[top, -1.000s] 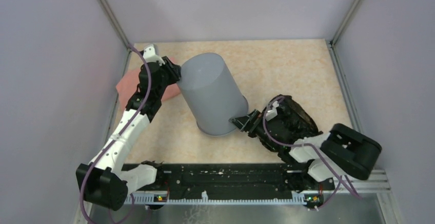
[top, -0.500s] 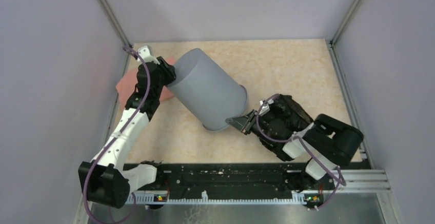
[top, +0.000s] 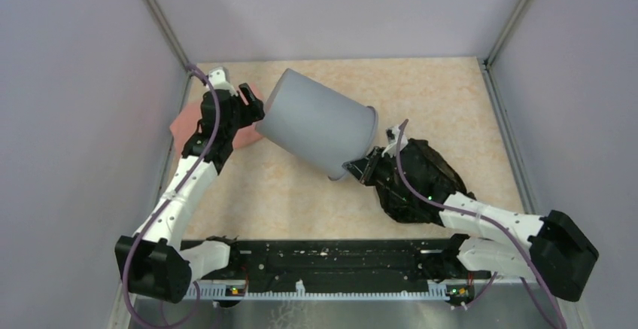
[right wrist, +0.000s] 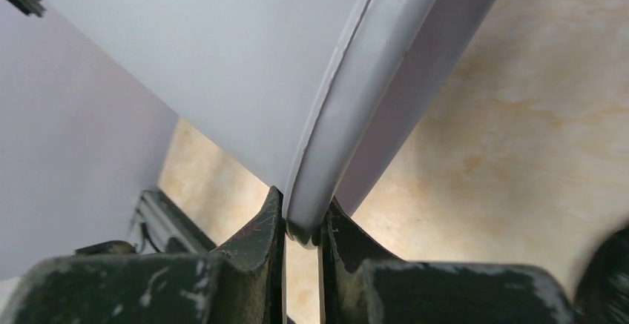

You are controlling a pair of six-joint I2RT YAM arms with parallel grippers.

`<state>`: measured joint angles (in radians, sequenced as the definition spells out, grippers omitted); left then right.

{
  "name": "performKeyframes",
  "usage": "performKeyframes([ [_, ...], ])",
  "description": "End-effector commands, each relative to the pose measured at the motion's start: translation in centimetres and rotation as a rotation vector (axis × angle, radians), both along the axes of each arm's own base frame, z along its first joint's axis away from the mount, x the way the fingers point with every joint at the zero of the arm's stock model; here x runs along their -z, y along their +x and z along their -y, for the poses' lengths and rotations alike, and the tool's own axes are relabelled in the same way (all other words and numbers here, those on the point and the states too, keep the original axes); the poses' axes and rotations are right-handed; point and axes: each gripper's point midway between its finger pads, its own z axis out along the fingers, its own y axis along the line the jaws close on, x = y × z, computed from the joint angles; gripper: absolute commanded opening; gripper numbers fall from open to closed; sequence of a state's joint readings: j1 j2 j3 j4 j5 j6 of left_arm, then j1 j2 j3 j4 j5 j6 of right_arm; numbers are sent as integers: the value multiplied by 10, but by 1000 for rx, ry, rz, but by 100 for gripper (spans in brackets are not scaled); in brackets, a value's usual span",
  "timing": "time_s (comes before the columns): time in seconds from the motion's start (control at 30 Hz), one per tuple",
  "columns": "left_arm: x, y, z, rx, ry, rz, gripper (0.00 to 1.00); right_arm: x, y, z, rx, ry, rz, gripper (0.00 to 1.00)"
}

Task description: Put the trash bags into the trash bin

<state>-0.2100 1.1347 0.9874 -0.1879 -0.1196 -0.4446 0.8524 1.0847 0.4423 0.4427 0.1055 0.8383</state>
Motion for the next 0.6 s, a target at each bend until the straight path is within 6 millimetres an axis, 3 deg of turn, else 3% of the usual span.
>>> performKeyframes([
  [0.0,39,-38,57,320,0,-191,77,-80,27,16,125,-40,140,0],
  [0.37,32,-31,67,351,-31,-178,92,-132,38,34,135,-269,178,0],
  [0.57,37,-18,51,238,-16,-189,97,-149,41,36,84,-301,217,0],
])
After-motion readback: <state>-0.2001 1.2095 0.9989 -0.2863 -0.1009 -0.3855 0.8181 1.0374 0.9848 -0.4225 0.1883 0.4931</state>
